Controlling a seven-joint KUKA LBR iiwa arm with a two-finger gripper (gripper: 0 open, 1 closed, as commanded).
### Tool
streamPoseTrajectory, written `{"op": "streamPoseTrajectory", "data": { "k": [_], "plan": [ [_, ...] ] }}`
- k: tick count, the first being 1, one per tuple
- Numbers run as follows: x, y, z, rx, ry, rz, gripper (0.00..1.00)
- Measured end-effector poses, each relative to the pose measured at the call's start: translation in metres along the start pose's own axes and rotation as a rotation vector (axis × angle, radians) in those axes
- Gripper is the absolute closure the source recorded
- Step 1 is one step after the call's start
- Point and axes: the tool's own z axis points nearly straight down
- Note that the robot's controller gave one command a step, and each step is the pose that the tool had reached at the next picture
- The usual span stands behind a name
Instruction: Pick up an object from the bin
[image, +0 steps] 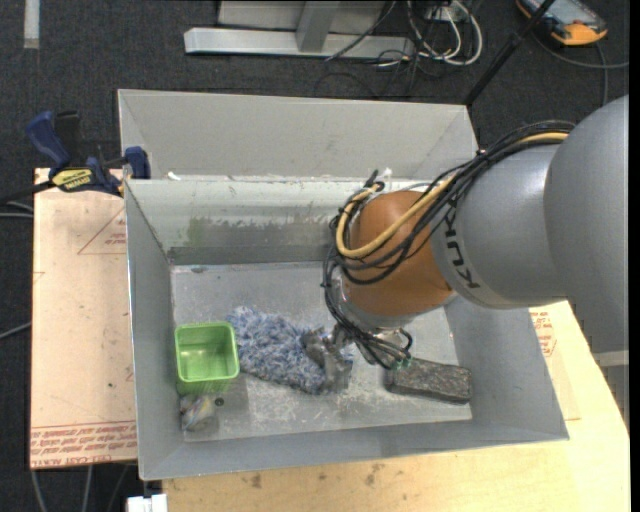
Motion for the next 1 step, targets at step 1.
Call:
{"op": "streamPoseTrajectory", "data": {
  "k": [1],
  "plan": [
    [0.0073, 0.0036, -0.1570, 0.000, -0.004, -0.015, 1.00]
  ]
}}
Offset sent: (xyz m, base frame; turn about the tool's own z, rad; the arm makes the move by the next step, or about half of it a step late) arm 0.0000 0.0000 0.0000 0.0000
